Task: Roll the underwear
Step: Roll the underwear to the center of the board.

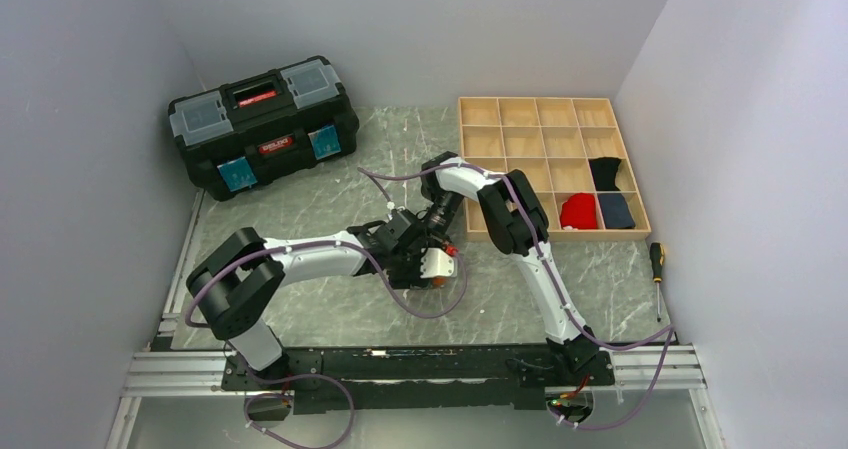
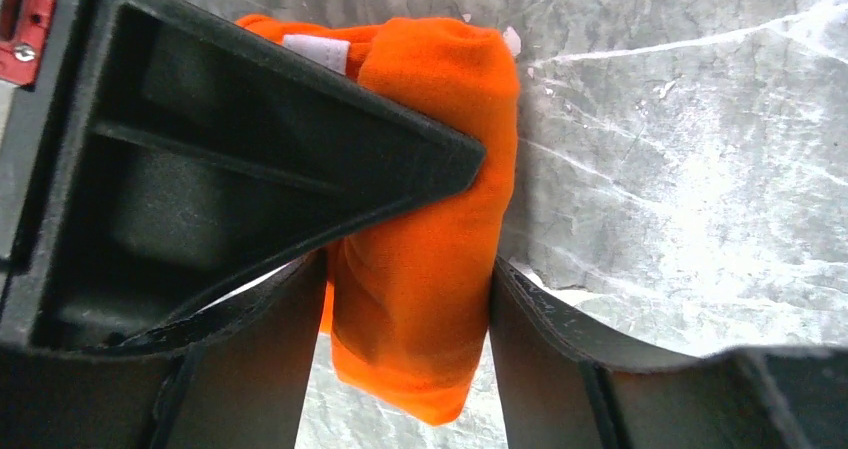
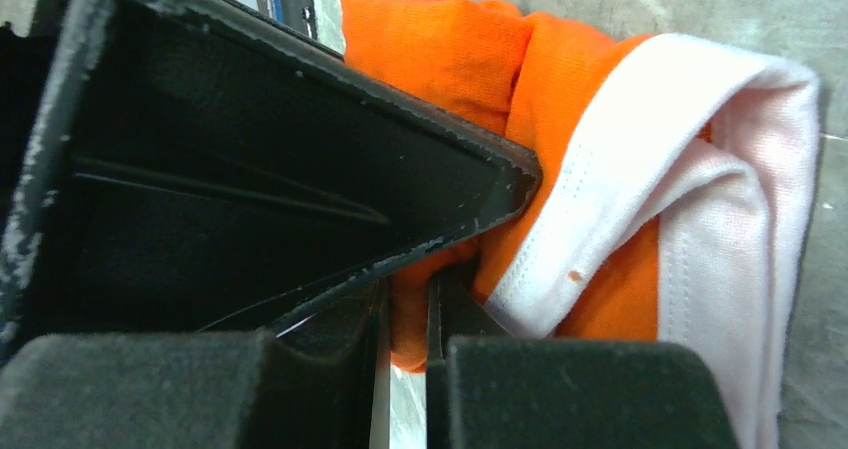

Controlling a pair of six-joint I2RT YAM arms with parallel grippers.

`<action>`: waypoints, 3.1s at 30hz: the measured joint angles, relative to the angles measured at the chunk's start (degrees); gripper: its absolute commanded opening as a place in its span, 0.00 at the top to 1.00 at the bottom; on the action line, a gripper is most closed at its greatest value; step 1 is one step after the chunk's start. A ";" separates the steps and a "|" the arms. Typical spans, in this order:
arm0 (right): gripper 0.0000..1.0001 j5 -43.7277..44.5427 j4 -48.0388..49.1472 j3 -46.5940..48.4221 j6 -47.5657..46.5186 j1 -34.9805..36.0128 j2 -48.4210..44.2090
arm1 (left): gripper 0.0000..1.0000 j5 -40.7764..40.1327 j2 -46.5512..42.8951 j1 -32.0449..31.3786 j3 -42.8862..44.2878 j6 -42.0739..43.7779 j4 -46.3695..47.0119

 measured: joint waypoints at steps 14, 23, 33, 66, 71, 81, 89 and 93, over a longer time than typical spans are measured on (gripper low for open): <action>0.91 0.00 -0.04 -0.42 0.52 -0.02 -0.02 | 0.88 2.45 1.90 0.24 2.38 -0.63 -3.58; 0.87 0.11 -0.02 -0.57 1.16 -0.13 -0.02 | 0.99 4.04 3.74 0.74 5.07 -1.84 -6.67; 0.87 0.85 -0.72 -1.22 1.40 -0.13 -0.04 | 1.00 6.14 4.28 0.94 5.25 -7.30 -6.01; 0.45 9.20 0.07 -1.51 4.66 -3.98 -4.33 | 1.00 14.29 9.27 1.31 8.04 -14.14 -0.31; 0.44 9.64 0.13 1.01 4.63 -4.79 -4.33 | 1.00 14.84 9.75 1.31 8.35 -14.14 0.55; 0.44 11.34 3.61 5.73 4.59 -6.62 -4.28 | 1.00 16.02 10.62 1.25 8.96 -14.10 1.57; 0.44 12.96 6.47 7.19 4.79 -10.27 -6.08 | 1.00 17.29 11.65 1.25 10.03 -14.10 1.68; 0.44 14.62 8.22 6.64 5.42 -13.33 -10.25 | 1.00 18.73 12.92 1.51 11.76 -14.10 0.44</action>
